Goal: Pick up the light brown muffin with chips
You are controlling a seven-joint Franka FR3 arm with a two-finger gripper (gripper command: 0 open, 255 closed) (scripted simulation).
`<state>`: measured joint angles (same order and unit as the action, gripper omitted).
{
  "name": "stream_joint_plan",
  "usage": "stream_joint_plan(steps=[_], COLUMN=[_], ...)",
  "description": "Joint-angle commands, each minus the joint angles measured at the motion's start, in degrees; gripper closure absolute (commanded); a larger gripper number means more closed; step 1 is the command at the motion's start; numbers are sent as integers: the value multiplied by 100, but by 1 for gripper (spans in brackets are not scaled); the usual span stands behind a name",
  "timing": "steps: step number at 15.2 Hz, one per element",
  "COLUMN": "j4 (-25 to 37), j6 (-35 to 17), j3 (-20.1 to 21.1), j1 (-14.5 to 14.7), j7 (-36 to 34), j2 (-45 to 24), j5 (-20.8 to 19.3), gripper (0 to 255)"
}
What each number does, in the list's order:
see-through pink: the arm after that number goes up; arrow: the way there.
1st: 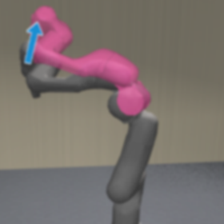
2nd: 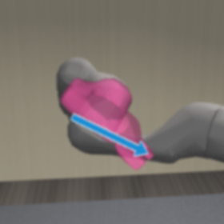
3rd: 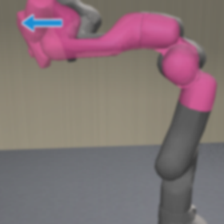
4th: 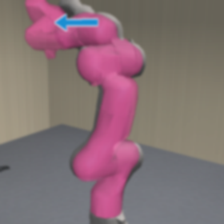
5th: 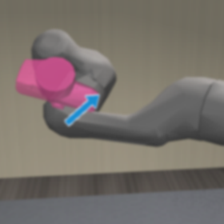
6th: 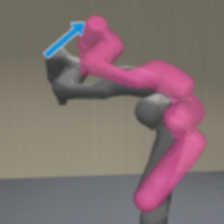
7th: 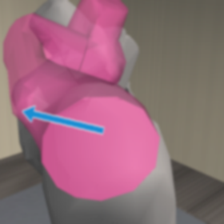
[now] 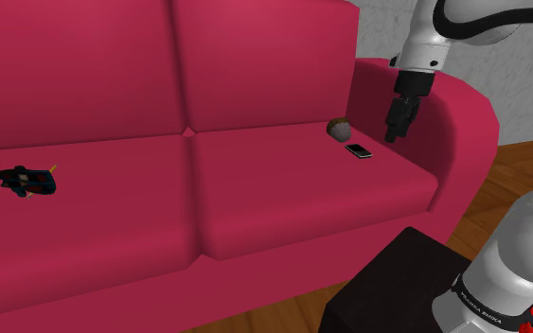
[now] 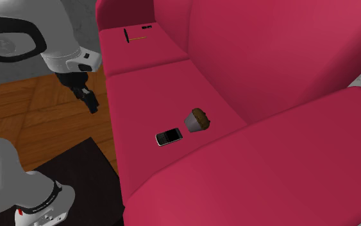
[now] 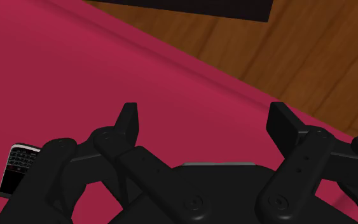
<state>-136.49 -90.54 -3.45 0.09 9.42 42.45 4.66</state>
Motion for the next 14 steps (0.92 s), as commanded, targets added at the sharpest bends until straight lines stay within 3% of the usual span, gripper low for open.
stream_joint_plan(steps=[1, 14], j4=[0, -561], j6=[0, -3535], j3=[0, -319], j1=[0, -540], j7=[0, -334], j2=[0, -1305], j5=[0, -71], gripper=[0, 0])
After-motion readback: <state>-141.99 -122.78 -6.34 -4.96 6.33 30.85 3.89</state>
